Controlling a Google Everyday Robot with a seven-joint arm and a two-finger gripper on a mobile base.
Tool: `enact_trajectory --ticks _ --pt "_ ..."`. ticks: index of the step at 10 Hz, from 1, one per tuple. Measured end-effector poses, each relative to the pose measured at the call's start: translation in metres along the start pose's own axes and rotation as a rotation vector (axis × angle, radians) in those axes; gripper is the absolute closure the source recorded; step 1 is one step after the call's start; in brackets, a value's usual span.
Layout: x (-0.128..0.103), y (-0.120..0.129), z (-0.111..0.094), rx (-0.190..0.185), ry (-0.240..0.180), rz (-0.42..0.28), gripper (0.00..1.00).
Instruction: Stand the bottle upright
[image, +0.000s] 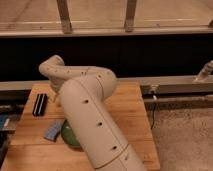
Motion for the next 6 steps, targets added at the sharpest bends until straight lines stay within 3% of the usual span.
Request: enact_trajectory --ticks 6 --pt "-0.0006 -0.0026 0.0083 -0.007 0.034 0.021 0.20"
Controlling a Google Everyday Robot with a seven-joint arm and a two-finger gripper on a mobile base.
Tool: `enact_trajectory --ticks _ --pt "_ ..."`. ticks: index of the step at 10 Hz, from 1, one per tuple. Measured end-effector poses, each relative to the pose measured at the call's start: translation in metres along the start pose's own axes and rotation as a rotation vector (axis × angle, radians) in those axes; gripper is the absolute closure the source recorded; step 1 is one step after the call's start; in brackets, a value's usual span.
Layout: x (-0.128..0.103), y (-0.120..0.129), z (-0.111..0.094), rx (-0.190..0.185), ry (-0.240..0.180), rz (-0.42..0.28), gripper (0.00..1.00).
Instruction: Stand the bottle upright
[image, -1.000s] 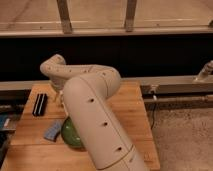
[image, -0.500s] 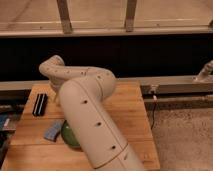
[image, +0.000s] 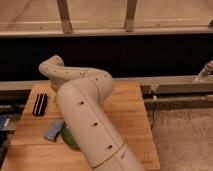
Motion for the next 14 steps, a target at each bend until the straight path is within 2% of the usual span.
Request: enact_trajectory --ticks 4,5,9,10,14 --pt "0.000 0.003 0.004 -0.002 0.014 -0.003 0.22" --pt "0.000 0.004 0.004 -0.004 0.016 -0.006 0.30" --pt "0.000 0.005 0.006 -0.006 0.021 -0.013 0.71" --pt "-0.001 0.005 0.004 -0.004 0.018 -0.015 0.78" --pt "-0.011 0.000 -0.011 0.020 -0.006 -0.031 0.80"
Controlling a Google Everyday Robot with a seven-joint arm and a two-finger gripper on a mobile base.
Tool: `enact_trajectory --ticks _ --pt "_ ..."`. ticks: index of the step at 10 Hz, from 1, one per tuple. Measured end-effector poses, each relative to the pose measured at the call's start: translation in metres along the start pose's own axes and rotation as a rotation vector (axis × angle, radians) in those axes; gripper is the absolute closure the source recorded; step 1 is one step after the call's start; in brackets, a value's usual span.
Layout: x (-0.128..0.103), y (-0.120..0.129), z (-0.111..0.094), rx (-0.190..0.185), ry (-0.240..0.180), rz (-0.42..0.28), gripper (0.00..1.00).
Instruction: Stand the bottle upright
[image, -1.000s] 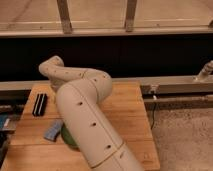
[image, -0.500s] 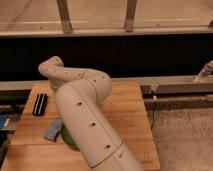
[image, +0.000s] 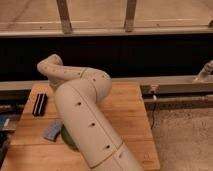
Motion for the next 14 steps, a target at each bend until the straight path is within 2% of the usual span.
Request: enact_trajectory --ticks 4,7,12,14 --pt "-0.013 -0.003 -0.020 0.034 -0.028 -0.025 0.80" --pt "-0.023 -0.011 -0.044 0.060 -0.069 -0.028 0.80" --pt "-0.039 -0.038 -0.100 0.091 -0.198 -0.002 0.80" --pt "-0.042 -0.044 -0.108 0.093 -0.225 0.005 0.80"
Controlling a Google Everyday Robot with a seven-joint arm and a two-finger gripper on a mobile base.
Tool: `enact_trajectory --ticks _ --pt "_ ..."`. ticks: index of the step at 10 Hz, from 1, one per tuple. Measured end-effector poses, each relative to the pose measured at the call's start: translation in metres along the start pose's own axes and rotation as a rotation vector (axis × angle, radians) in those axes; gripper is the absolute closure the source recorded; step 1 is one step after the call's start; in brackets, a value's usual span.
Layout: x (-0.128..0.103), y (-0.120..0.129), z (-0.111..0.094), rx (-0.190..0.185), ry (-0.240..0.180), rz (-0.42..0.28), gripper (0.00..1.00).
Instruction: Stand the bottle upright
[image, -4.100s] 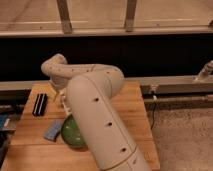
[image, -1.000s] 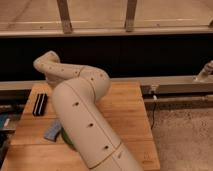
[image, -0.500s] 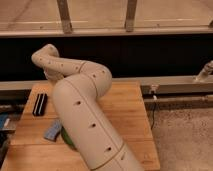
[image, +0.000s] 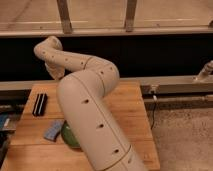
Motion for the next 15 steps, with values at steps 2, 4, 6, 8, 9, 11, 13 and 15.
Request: enact_trajectory --ticks 2,4,6,8,9,11,13,15 --pt "-0.004 -0.004 -0.004 -0.001 -0.020 0.007 0.80" --pt "-0.008 -0.008 -0.007 -0.004 -0.040 0.016 0.80" --pt "-0.010 -0.013 -0.010 -0.005 -0.057 0.024 0.80" --pt "-0.014 -0.015 -0.012 -0.009 -0.076 0.032 0.80" --pt "-0.017 -0.016 -0.013 -0.011 -0.084 0.035 0.80" --pt "-0.020 -0.019 -0.016 -0.013 -0.103 0.041 0.80" --pt "-0.020 -0.021 -0.019 -0.015 -0.116 0.046 0.80" --pt "-0.018 -0.026 -0.022 -0.016 -0.131 0.062 0.80"
